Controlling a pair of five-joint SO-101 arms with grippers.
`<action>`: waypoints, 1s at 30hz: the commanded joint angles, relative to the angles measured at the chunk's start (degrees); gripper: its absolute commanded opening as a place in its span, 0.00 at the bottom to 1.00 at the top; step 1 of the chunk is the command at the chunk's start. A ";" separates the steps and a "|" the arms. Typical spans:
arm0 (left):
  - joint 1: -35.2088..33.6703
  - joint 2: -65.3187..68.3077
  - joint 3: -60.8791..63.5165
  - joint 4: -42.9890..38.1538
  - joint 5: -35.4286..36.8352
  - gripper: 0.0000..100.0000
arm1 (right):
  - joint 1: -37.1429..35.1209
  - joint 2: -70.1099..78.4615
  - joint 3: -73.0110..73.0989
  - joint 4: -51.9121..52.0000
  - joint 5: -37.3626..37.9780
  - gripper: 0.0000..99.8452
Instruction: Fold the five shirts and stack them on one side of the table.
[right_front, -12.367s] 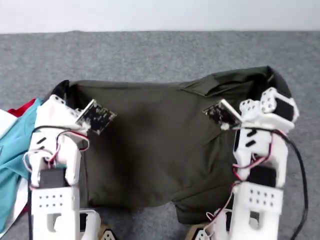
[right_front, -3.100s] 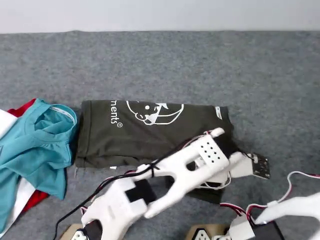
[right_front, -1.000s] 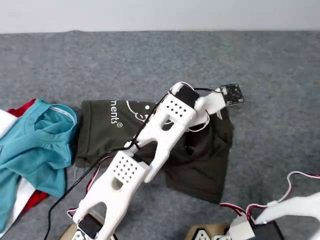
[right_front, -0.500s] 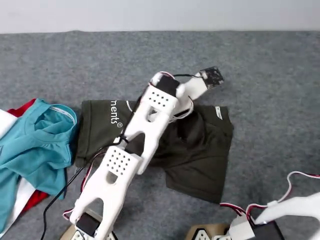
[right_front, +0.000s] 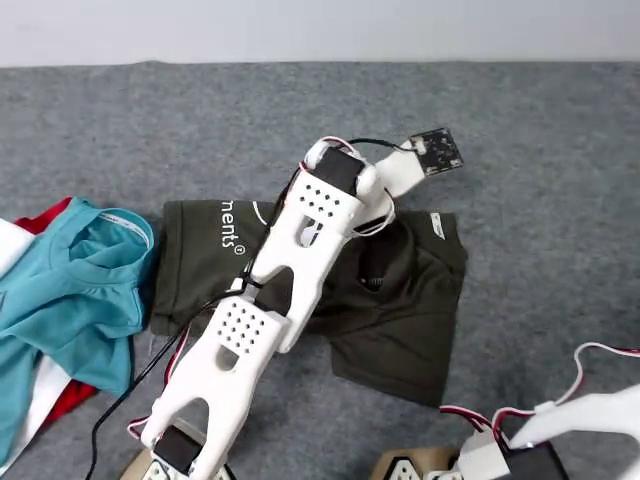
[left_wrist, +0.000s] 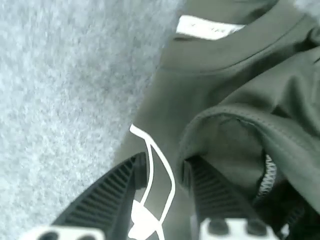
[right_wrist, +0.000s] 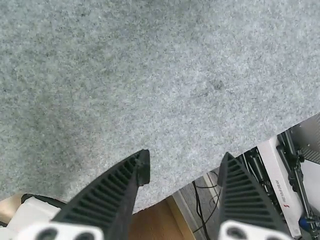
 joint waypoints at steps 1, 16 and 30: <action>0.44 -5.71 -1.98 1.58 -0.26 0.13 | 0.13 -1.89 -0.18 0.92 0.53 0.23; -11.60 -0.62 5.76 -0.26 -0.62 0.13 | -1.10 -2.33 4.66 0.40 0.62 0.23; -6.68 -10.99 7.52 1.49 -0.26 0.13 | -4.97 -2.51 4.31 0.84 0.18 0.23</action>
